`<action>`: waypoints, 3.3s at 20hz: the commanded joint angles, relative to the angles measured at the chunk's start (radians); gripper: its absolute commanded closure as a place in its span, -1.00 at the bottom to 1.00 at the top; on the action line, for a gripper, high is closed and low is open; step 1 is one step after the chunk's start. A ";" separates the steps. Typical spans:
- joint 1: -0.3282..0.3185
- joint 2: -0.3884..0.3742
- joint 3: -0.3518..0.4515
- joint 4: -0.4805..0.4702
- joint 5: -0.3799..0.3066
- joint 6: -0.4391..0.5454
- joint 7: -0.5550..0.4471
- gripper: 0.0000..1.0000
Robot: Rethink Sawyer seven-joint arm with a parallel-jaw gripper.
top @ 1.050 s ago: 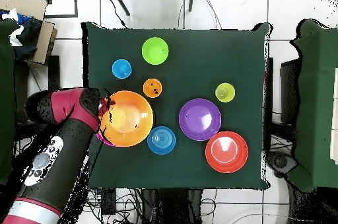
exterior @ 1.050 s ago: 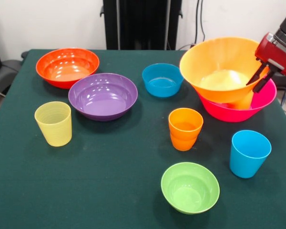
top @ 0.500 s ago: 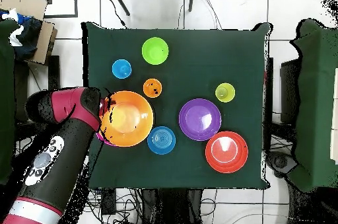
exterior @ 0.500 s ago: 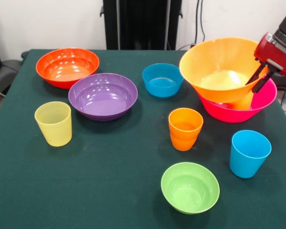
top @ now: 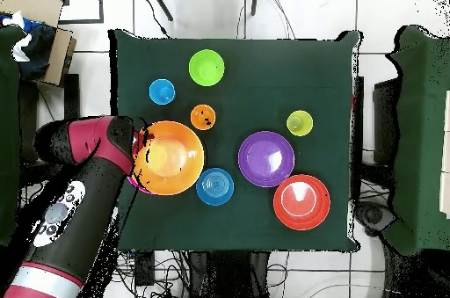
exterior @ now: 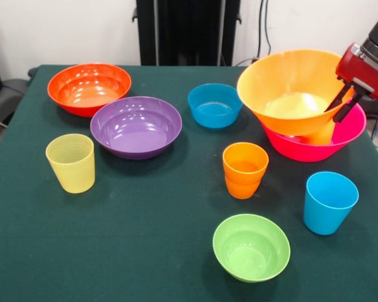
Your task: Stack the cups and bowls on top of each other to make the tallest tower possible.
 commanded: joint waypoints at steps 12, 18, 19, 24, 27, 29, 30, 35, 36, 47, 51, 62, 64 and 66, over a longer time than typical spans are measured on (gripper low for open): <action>-0.037 0.013 0.102 0.008 -0.032 -0.044 0.089 -1.00; -0.036 0.011 0.101 0.011 -0.032 -0.047 0.090 -1.00; -0.037 0.010 0.103 0.012 -0.033 -0.049 0.087 -1.00; -0.036 0.010 0.107 0.016 -0.034 -0.057 0.084 -1.00; -0.036 0.011 0.108 0.014 -0.034 -0.057 0.083 -1.00; -0.036 0.011 0.108 0.013 -0.033 -0.054 0.084 -1.00; -0.034 0.010 0.108 0.012 -0.032 -0.051 0.086 -1.00; -0.029 0.004 0.106 0.009 -0.026 -0.029 0.094 -1.00; -0.027 0.003 0.105 0.007 -0.025 -0.024 0.096 -1.00; 0.031 -0.006 0.103 0.018 0.013 0.030 0.179 -1.00; 0.040 0.000 0.103 0.007 0.026 0.039 0.197 -1.00; 0.058 0.007 0.089 -0.008 0.043 0.065 0.211 -1.00; 0.057 0.006 0.086 -0.008 0.045 0.066 0.206 -1.00; 0.060 0.007 0.084 -0.007 0.048 0.067 0.206 -1.00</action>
